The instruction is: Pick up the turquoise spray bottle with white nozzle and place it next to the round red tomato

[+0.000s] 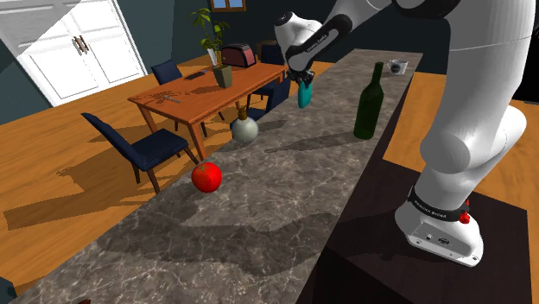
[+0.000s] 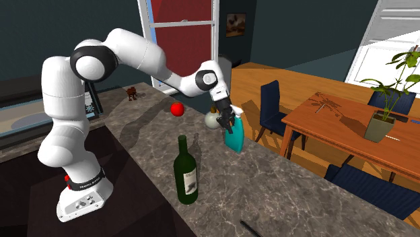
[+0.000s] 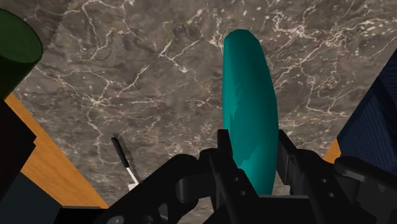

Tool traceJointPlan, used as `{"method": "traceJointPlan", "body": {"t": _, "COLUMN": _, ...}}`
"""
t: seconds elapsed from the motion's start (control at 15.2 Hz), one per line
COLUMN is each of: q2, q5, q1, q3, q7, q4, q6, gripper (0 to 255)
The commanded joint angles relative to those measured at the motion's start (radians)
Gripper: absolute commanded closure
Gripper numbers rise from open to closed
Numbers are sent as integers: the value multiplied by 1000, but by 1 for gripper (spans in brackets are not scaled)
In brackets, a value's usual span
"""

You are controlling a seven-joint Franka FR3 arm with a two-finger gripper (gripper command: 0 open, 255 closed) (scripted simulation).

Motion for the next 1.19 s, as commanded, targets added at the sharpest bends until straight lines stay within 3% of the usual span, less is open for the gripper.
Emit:
{"method": "traceJointPlan", "body": {"t": 0.0, "q2": -14, "q5": 10, "q1": 0, "q3": 3, "q7": -14, "q4": 7, "q6": -18, "gripper": 255}}
{"method": "traceJointPlan", "body": {"t": 1.12, "q2": -83, "q5": 83, "q1": -1, "q3": 21, "q7": -129, "q4": 131, "q6": -185, "gripper": 255}}
